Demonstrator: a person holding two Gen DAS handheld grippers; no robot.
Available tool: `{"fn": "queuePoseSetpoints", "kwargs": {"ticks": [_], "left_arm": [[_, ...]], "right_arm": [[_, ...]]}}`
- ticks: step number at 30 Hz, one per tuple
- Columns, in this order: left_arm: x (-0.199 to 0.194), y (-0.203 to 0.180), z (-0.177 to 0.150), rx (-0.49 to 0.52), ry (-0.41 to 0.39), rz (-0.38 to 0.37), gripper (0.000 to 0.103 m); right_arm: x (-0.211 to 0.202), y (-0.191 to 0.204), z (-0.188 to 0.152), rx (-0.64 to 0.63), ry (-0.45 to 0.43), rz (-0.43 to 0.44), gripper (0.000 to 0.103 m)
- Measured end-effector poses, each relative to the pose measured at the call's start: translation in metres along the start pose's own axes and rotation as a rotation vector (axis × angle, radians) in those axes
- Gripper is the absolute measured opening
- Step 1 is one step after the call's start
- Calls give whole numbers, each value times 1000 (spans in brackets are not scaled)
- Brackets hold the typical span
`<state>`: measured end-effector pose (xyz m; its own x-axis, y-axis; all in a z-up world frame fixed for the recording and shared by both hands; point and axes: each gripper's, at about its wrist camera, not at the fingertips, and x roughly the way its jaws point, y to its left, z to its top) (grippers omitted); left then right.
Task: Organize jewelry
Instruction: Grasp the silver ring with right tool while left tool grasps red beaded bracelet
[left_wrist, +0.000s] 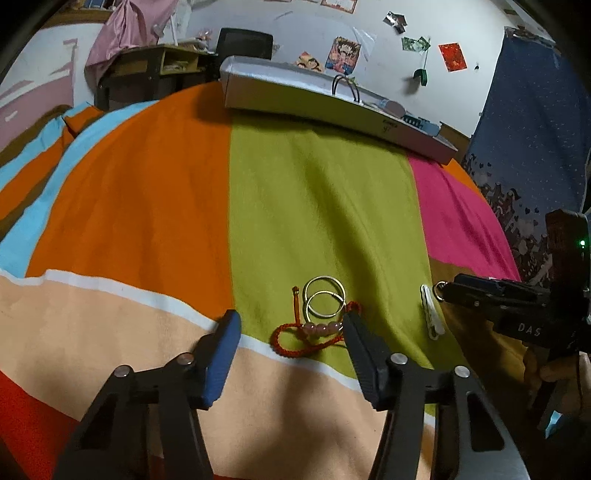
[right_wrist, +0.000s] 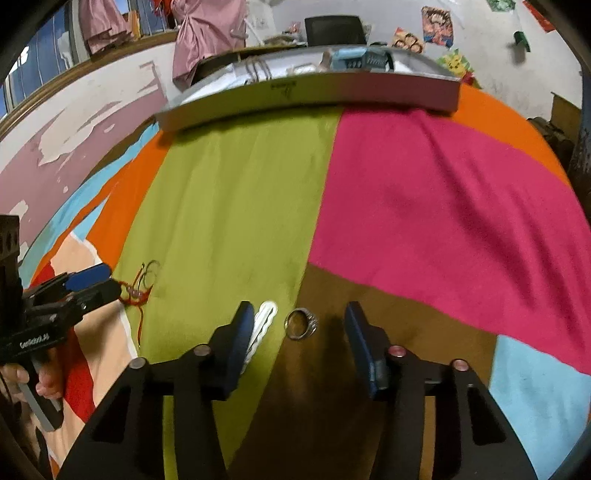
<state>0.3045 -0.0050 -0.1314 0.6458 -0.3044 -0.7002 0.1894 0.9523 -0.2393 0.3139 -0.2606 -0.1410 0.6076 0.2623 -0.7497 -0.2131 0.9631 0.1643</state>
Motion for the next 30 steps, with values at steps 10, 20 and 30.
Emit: {"fn": "queuePoseSetpoints", "kwargs": {"ticks": [10, 20, 30], "left_arm": [[11, 0, -4, 4, 61, 4, 22], [14, -6, -3, 5, 106, 20, 3], [-21, -22, 9, -39, 88, -43, 3]], "right_arm": [[20, 11, -9, 10, 49, 1, 33], [26, 16, -8, 22, 57, -2, 18], [18, 16, -3, 55, 17, 67, 17]]}}
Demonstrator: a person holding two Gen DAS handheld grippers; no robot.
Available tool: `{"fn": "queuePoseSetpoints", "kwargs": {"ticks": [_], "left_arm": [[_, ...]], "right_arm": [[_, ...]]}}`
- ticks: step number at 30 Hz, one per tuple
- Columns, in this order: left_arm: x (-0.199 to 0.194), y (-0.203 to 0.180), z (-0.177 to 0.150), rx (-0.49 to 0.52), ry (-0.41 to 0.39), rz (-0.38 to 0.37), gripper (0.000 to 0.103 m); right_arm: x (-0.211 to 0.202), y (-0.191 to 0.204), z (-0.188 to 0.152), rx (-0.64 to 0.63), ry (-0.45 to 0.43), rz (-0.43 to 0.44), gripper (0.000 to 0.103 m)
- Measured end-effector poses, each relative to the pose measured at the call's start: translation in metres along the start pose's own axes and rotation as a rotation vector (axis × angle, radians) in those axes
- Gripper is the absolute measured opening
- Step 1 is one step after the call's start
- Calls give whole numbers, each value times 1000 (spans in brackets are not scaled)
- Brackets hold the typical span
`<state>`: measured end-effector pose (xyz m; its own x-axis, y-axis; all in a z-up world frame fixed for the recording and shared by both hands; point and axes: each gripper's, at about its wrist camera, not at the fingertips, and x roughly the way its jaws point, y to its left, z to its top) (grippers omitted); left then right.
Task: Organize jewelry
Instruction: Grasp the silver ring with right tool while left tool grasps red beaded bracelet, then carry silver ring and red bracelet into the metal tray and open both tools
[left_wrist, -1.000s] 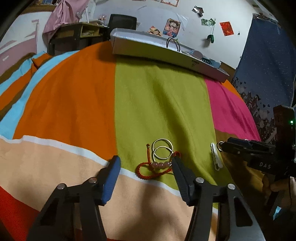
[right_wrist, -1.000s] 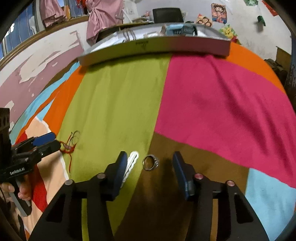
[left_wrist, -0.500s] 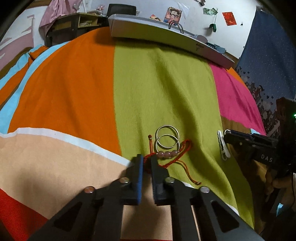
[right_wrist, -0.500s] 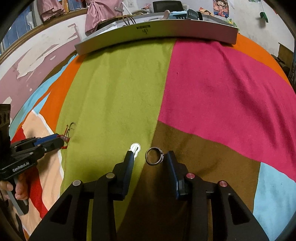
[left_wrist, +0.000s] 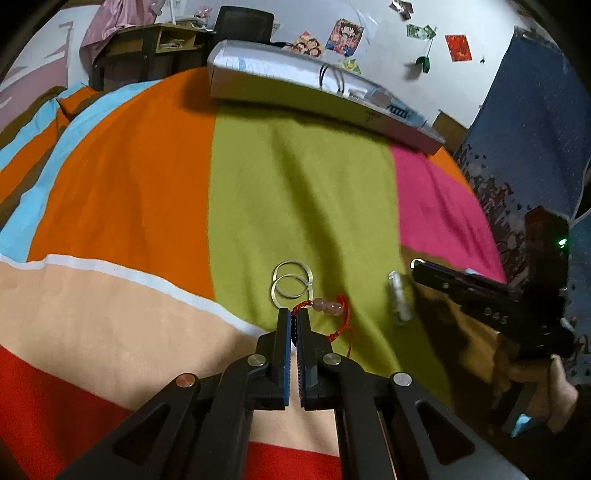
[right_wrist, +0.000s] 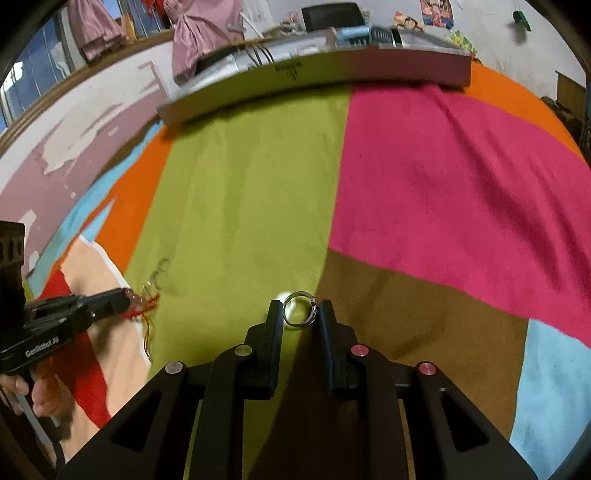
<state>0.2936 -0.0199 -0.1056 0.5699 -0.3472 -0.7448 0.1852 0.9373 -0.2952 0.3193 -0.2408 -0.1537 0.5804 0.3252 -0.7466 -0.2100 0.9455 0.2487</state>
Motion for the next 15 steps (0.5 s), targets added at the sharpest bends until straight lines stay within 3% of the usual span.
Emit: {"fn": "queuePoseSetpoints", "kwargs": {"ticks": [9, 15], "left_arm": [[-18, -15, 22, -20, -36, -46, 3], [-36, -21, 61, -3, -123, -3, 3]], "right_arm": [[-28, 4, 12, -6, -121, 44, 17], [-50, 3, 27, -17, -207, 45, 17]]}}
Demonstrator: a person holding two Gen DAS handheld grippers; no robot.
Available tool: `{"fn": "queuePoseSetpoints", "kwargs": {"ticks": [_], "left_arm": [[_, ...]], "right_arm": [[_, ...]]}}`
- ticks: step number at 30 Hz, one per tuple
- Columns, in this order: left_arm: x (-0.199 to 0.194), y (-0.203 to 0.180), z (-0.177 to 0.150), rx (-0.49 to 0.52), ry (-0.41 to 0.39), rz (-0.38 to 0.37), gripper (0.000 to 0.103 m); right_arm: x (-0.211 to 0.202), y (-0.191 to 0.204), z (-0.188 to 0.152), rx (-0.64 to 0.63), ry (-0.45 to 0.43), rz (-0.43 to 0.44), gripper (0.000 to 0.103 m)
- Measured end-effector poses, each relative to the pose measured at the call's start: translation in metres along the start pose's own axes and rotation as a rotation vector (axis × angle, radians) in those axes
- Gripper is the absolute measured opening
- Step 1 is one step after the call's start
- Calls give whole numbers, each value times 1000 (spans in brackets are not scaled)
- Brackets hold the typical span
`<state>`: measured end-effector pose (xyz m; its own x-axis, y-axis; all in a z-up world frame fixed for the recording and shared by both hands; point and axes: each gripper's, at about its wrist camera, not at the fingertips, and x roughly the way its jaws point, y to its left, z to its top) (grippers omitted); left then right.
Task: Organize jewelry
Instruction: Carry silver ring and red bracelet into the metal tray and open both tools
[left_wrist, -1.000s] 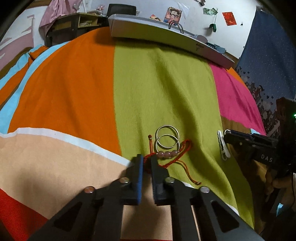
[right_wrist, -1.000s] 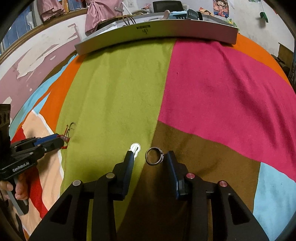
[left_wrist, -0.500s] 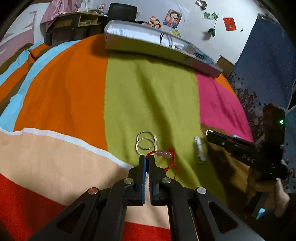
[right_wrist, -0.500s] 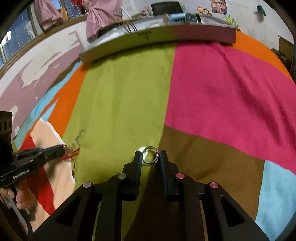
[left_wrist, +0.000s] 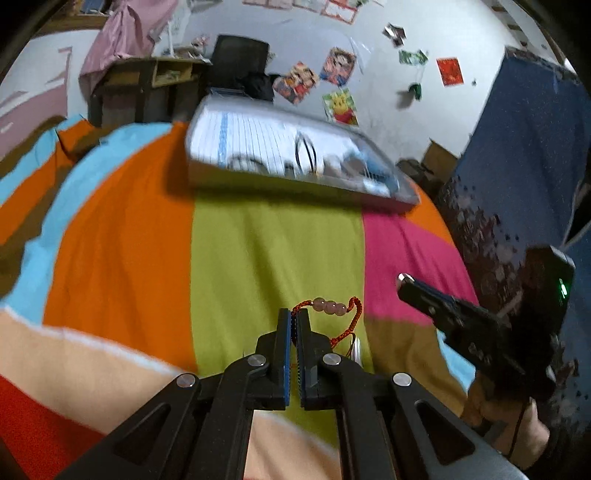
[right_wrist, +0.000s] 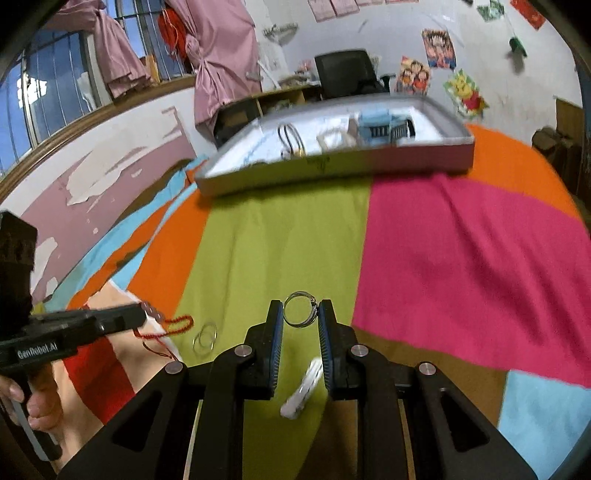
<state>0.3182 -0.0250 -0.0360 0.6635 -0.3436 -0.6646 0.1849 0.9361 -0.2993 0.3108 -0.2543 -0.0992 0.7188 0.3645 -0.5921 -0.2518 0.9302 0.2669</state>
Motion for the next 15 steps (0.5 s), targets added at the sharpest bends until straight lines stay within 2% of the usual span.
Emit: {"fn": "queuePoseSetpoints", "kwargs": {"ticks": [3, 10, 15], "left_arm": [[3, 2, 36, -15, -56, 15, 3], [22, 14, 108, -46, -183, 84, 3], [56, 26, 131, -82, -165, 109, 3]], "right_arm": [[-8, 0, 20, -6, -50, 1, 17], [-4, 9, 97, -54, -176, 9, 17], [31, 21, 140, -105, -187, -23, 17]]}}
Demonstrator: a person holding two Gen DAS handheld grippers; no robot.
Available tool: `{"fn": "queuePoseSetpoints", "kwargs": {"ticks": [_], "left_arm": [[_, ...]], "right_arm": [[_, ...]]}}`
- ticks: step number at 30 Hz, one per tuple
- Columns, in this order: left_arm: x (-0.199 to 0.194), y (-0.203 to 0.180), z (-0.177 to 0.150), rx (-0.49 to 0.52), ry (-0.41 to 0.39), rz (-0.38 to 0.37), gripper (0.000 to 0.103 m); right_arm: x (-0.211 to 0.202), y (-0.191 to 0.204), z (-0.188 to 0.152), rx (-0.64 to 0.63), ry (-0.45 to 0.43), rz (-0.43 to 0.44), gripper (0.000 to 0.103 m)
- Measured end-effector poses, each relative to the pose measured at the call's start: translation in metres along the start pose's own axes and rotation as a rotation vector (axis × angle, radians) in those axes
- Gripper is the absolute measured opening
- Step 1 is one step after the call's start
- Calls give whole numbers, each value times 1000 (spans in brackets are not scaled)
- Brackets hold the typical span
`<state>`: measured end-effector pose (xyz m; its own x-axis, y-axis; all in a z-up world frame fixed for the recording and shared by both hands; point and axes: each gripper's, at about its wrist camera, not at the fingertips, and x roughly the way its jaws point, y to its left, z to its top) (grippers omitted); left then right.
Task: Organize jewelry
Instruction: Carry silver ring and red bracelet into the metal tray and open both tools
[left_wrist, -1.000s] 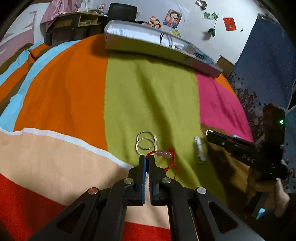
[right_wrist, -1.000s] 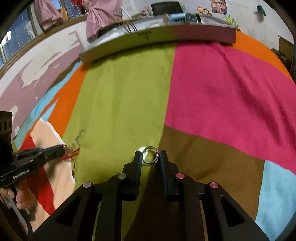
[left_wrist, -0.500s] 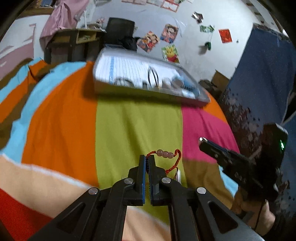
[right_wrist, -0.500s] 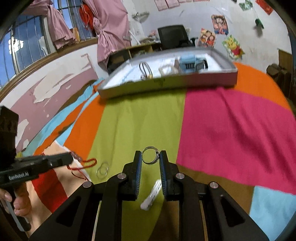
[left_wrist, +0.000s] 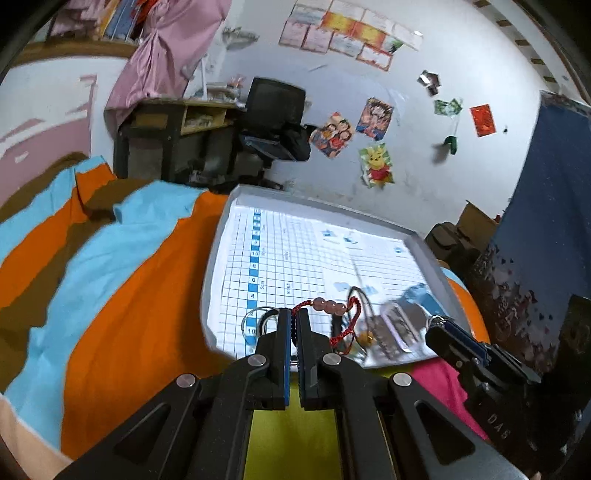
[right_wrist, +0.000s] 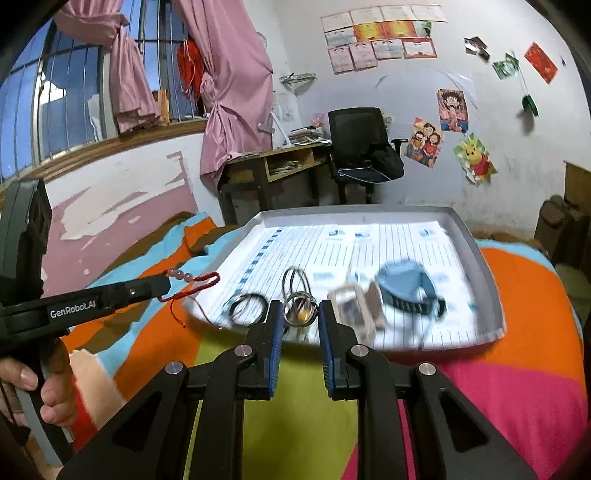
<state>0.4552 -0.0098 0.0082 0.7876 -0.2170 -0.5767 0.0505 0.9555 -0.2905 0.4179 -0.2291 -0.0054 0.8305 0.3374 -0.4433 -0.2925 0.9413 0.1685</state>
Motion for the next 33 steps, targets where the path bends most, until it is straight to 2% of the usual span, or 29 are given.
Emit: {"fn": "queuePoseSetpoints", "kwargs": {"ticks": [4, 8, 13, 15, 16, 17, 18, 20, 22, 23, 25, 27, 30, 33], "left_arm": [[26, 7, -2, -4, 45, 22, 3], [42, 14, -9, -26, 104, 11, 3], [45, 17, -15, -26, 93, 42, 7], [43, 15, -17, -14, 80, 44, 20], [40, 13, -17, -6, 66, 43, 24], [39, 13, -17, 1, 53, 41, 36], [35, 12, -17, 4, 33, 41, 53], [25, 11, -18, -6, -15, 49, 68], [15, 11, -19, -9, -39, 48, 69], [12, 11, -18, -9, -45, 46, 70], [-1, 10, -21, 0, -72, 56, 76], [-15, 9, -24, 6, -110, 68, 86], [-40, 8, -30, 12, -167, 65, 97], [-68, 6, -38, 26, -223, 71, 101]], "right_arm": [[31, 3, 10, -40, 42, -28, 17], [53, 0, 7, -38, 90, -54, 18], [60, -4, -1, -30, 115, -65, 18], [59, -4, -3, -36, 123, -72, 19], [60, -5, -2, -35, 122, -75, 24], [59, -5, -3, -34, 122, -78, 31], [59, -7, -2, -32, 121, -80, 33], [56, -8, -4, -26, 114, -83, 34], [50, -10, -4, -14, 104, -87, 35], [46, -11, -4, -8, 93, -92, 40], [36, -13, -3, -3, 65, -107, 49], [19, -14, 0, 8, 21, -121, 53], [-3, -15, 4, 18, -24, -128, 61], [-29, -12, 6, 10, -71, -132, 72]]}}
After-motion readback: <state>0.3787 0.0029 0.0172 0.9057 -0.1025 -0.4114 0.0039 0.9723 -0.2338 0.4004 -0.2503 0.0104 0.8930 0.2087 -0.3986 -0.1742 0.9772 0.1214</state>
